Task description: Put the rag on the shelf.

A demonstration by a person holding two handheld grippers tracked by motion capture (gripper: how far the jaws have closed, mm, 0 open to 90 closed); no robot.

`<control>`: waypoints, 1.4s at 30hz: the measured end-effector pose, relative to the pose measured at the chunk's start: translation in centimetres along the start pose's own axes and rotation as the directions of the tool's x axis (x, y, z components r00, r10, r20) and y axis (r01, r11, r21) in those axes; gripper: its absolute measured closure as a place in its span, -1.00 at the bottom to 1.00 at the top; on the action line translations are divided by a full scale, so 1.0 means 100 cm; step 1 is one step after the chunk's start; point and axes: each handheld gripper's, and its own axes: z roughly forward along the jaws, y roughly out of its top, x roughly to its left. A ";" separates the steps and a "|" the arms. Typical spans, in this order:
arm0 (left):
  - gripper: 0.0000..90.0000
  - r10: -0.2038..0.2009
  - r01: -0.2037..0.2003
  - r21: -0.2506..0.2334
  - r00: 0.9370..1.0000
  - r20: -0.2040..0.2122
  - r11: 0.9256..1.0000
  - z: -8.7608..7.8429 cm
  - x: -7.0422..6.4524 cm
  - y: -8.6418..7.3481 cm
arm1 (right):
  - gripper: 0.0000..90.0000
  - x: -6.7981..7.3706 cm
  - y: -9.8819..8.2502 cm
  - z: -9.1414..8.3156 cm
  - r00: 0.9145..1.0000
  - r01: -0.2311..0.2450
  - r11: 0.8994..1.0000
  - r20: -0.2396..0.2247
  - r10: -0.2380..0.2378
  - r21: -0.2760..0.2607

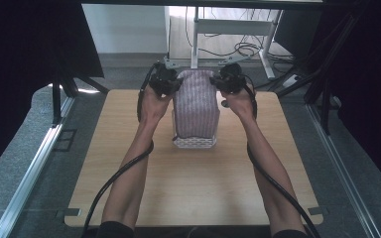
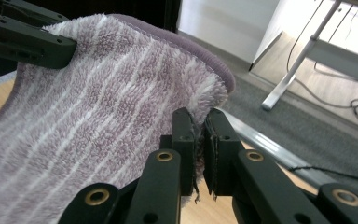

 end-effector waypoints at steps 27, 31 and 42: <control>-0.15 -0.037 0.036 0.143 0.999 0.003 0.989 0.027 0.011 -0.025 | 0.40 -0.006 -0.036 0.025 0.995 -0.086 0.990 -0.033 0.090 0.111; -0.23 -0.065 0.063 0.124 0.998 0.016 0.990 0.022 0.017 -0.027 | 0.30 -0.006 -0.035 0.023 0.995 -0.090 0.990 -0.037 0.095 0.108; -0.42 -0.129 0.123 0.068 0.987 0.091 0.990 0.005 0.024 -0.029 | -0.03 -0.002 -0.032 0.011 0.993 -0.098 0.991 -0.059 0.104 0.087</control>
